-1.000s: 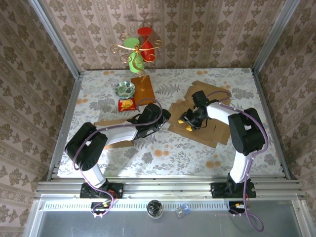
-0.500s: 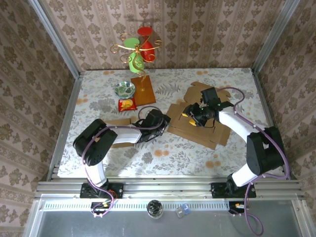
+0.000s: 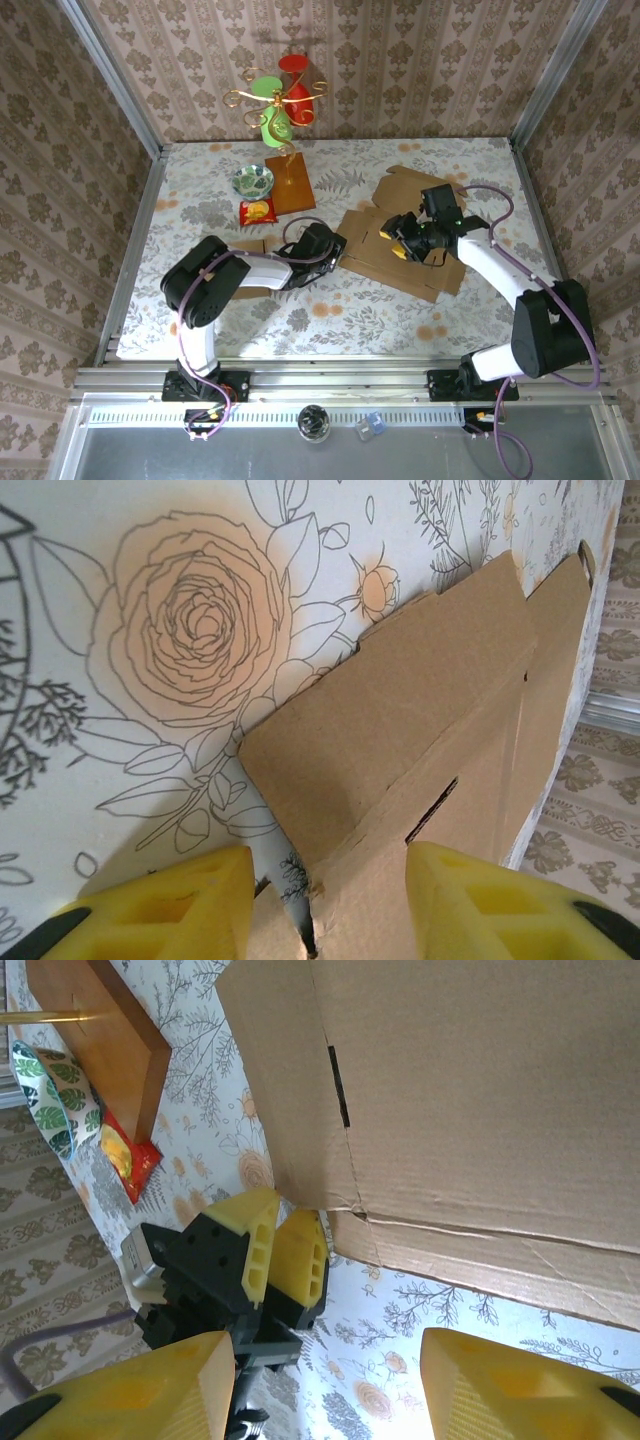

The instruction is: Fold the paper box

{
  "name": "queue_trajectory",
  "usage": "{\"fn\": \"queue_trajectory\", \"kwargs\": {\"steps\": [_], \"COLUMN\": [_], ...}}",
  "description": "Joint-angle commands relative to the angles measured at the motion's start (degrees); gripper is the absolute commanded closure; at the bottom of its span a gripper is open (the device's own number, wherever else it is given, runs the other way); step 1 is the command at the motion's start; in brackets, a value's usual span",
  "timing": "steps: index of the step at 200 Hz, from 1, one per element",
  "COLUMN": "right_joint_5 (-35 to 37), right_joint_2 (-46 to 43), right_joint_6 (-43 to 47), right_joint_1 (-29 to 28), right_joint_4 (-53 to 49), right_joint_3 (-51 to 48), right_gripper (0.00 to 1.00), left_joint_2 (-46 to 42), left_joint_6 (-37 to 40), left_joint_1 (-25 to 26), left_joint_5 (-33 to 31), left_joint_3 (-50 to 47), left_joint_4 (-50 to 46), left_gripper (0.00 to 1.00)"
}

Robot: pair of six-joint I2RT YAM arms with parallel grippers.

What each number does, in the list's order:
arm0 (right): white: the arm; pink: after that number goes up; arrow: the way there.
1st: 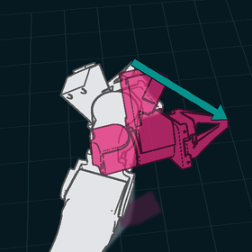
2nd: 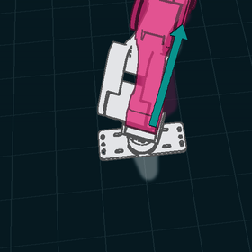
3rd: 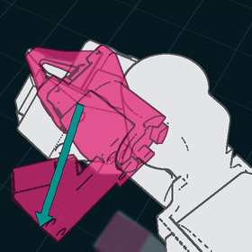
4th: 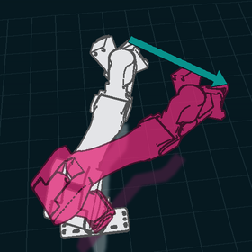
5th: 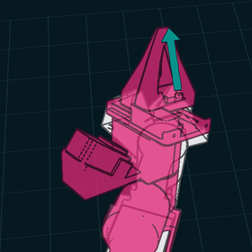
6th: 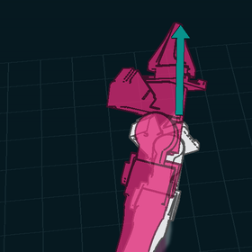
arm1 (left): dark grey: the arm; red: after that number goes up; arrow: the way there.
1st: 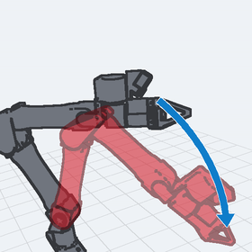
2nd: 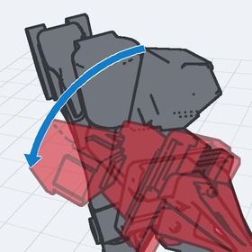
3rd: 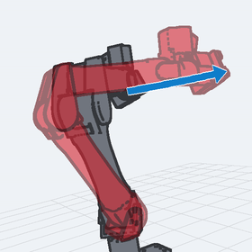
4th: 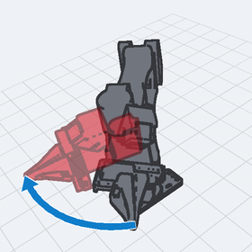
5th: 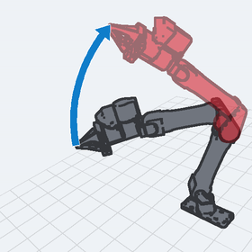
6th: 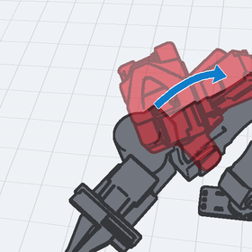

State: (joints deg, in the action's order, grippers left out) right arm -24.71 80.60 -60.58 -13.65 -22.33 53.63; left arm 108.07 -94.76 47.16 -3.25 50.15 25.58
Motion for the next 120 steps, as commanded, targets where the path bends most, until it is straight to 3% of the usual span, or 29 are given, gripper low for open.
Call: {"fn": "queue_trajectory", "kwargs": {"steps": [1, 52, 120], "right_joint_5": [-0.98, -0.78, 2.74], "right_joint_2": [-3.27, -6.17, -14.3], "right_joint_6": [-1.45, -2.64, -15.37], "right_joint_1": [0.14, 0.25, 0.27], "right_joint_4": [0.25, -0.58, 9.42], "right_joint_3": [-1.3, -3.65, -16.27], "right_gripper": [0.46, 0.46, 0.46], "left_joint_2": [2.16, 4.5, 5.95], "left_joint_6": [-0.09, -0.49, -0.21], "left_joint_1": [-0.52, -0.53, -0.45], "left_joint_5": [-1.1, -1.24, -4.83], "left_joint_3": [1.68, 2.09, 2.34], "left_joint_4": [3.11, 6.34, 12.12], "left_gripper": [0.58, 0.69, 0.88]}}
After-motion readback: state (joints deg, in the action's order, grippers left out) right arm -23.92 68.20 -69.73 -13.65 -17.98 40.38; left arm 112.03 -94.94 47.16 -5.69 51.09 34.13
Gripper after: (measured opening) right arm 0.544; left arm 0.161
